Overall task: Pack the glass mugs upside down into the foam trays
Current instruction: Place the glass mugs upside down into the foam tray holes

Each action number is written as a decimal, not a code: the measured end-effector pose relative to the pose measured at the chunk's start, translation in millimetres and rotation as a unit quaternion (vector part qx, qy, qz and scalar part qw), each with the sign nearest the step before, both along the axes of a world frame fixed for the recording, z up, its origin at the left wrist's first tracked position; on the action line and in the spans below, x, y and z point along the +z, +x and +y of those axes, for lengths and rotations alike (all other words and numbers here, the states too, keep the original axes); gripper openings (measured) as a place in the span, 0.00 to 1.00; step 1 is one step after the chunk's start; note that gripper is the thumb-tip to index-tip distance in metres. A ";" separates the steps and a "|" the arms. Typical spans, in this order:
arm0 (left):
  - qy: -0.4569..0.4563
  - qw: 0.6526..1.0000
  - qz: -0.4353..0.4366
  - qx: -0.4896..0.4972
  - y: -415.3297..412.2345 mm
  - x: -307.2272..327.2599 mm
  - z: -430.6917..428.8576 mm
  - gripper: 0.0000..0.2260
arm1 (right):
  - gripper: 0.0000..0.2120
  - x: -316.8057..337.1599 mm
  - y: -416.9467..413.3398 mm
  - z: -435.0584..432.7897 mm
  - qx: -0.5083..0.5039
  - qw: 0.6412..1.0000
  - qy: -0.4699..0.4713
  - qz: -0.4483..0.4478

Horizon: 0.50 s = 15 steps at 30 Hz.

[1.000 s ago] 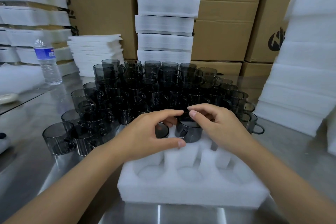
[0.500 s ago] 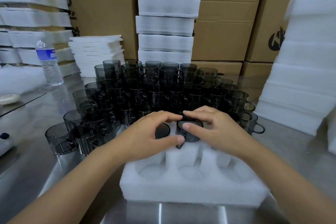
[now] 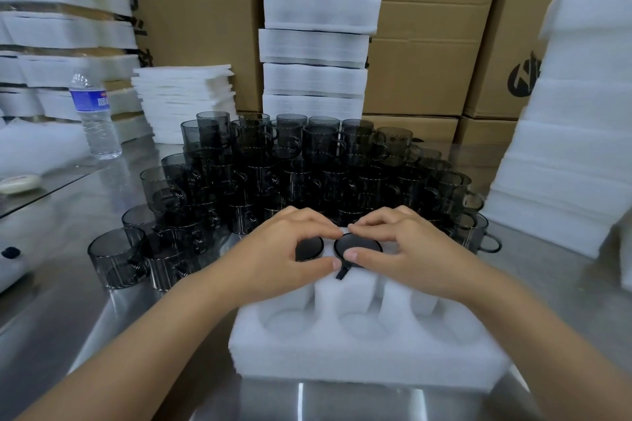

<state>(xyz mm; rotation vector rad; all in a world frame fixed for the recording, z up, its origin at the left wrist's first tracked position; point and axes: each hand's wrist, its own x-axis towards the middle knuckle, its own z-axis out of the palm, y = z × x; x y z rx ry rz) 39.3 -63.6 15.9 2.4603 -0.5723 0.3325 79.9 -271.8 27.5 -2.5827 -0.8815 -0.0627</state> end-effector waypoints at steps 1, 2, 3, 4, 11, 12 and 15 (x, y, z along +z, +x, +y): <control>0.003 1.000 0.000 0.000 0.5 -0.2 0.1 0.15 | 0.28 0.3 0.2 -0.1 0.000 1.000 -0.006 0.009; 0.006 1.000 0.001 0.000 0.7 -0.4 0.3 0.15 | 0.29 0.8 0.4 -0.3 0.000 1.000 -0.013 0.020; 0.008 1.000 0.000 0.000 1.0 -0.7 0.5 0.15 | 0.31 1.3 0.4 -0.9 0.001 0.999 -0.019 0.033; 0.010 1.000 0.000 -0.001 1.0 -1.2 0.8 0.15 | 0.34 1.7 0.3 -2.1 0.003 0.999 -0.025 0.045; 0.013 0.999 -0.040 -0.006 -0.3 0.4 2.4 0.12 | 0.32 1.1 1.1 -10.4 0.031 0.995 -0.046 0.080; 0.008 0.998 -0.058 0.001 -0.7 0.9 2.5 0.11 | 0.30 0.8 1.4 -10.3 0.029 0.995 -0.045 0.079; 0.024 0.987 -0.143 0.069 -0.9 3.5 4.7 0.10 | 0.27 0.2 1.7 -9.3 0.022 0.996 -0.034 0.080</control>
